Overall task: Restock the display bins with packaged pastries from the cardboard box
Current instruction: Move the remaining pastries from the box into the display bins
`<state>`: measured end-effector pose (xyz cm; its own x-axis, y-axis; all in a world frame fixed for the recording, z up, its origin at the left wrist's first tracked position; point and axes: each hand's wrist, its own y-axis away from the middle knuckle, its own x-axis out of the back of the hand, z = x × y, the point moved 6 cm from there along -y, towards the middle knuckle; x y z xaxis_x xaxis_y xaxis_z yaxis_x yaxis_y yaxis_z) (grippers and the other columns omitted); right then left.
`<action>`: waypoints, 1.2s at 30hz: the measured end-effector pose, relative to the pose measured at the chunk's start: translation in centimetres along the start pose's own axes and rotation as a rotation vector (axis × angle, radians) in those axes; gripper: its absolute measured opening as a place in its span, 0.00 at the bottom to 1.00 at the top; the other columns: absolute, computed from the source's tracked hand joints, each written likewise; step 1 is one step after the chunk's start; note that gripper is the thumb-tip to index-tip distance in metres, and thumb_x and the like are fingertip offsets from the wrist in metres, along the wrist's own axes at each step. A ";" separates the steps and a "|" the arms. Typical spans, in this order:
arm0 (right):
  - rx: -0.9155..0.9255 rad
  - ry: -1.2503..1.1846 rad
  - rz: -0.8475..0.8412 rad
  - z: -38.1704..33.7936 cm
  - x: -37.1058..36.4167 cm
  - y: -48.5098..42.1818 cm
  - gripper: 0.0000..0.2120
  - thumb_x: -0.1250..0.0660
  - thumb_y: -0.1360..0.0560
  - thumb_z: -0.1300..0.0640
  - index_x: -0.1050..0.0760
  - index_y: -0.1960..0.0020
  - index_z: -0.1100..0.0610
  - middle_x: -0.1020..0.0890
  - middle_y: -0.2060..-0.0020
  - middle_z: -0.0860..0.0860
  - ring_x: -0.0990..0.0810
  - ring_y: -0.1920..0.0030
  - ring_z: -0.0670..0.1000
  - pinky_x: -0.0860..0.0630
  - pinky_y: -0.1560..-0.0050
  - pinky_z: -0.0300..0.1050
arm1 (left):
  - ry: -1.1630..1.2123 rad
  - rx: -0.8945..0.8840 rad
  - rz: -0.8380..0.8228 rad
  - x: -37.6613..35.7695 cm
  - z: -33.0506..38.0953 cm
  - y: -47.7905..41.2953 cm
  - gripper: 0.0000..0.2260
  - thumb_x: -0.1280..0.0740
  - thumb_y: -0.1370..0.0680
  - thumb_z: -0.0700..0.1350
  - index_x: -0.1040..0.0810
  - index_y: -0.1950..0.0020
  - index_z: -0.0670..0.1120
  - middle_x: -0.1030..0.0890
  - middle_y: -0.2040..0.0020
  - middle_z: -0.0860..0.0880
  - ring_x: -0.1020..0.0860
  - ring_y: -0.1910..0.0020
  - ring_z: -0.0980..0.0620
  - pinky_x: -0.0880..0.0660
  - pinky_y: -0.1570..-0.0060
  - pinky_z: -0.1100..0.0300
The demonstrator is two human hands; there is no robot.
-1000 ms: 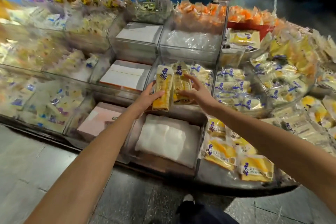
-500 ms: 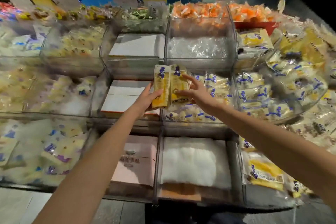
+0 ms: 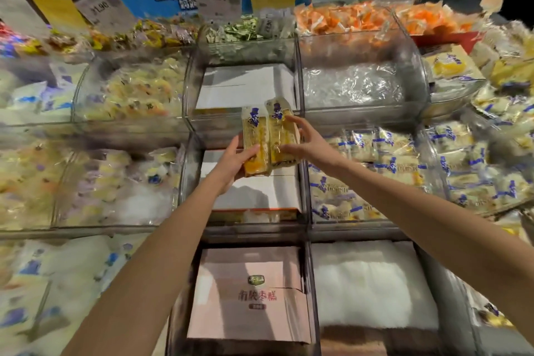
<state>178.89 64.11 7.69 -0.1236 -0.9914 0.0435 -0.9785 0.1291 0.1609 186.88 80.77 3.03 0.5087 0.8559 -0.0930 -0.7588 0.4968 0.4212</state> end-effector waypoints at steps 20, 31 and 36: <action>0.127 0.713 0.116 2.1 0.6 -8.1 0.21 0.35 0.24 0.65 0.30 0.33 0.51 0.21 0.39 0.51 0.21 0.43 0.50 0.22 0.47 0.46 | -0.177 -0.019 0.060 1.5 -1.9 -6.4 0.38 0.32 0.20 0.46 0.54 0.19 0.47 0.38 0.23 0.45 0.33 0.28 0.46 0.30 0.32 0.50; 0.240 0.899 0.184 2.2 2.6 -8.1 0.11 0.34 0.23 0.63 0.23 0.41 0.60 0.17 0.47 0.57 0.19 0.48 0.57 0.22 0.48 0.56 | -0.385 -0.129 0.071 2.5 -2.9 -8.0 0.23 0.31 0.21 0.43 0.32 0.28 0.48 0.25 0.32 0.49 0.29 0.32 0.50 0.28 0.34 0.49; 0.403 1.028 0.221 0.9 2.8 -8.7 0.05 0.35 0.25 0.65 0.21 0.52 0.61 0.18 0.57 0.58 0.21 0.57 0.59 0.23 0.60 0.58 | -0.342 -0.245 0.139 1.4 -1.6 -8.3 0.17 0.32 0.23 0.33 0.26 0.39 0.51 0.20 0.45 0.52 0.23 0.42 0.56 0.22 0.41 0.54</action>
<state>186.95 60.16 5.56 -0.2885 -0.4339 0.8535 -0.9569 0.0986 -0.2733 193.29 78.07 -2.06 0.4686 0.8410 0.2704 -0.8828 0.4346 0.1782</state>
